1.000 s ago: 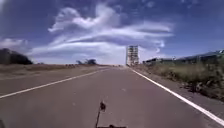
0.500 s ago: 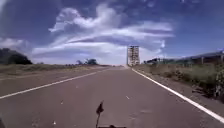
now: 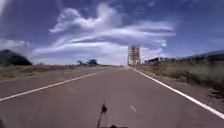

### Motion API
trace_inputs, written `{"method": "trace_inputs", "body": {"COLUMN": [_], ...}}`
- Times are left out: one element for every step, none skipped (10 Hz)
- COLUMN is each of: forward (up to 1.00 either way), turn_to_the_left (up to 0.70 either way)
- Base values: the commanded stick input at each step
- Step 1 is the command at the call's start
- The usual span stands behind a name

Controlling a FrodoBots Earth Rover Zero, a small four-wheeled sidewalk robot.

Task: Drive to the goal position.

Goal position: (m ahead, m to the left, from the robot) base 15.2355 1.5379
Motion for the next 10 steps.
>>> {"method": "trace_inputs", "body": {"forward": [1.0, 1.0, 1.0, 1.0, 1.0, 1.0, 1.0, 1.0, 1.0, 1.0], "turn_to_the_left": [-0.38, -0.37, -0.37, -0.36, -0.31, -0.24, 0.0, 0.0, 0.0, 0.0]}}
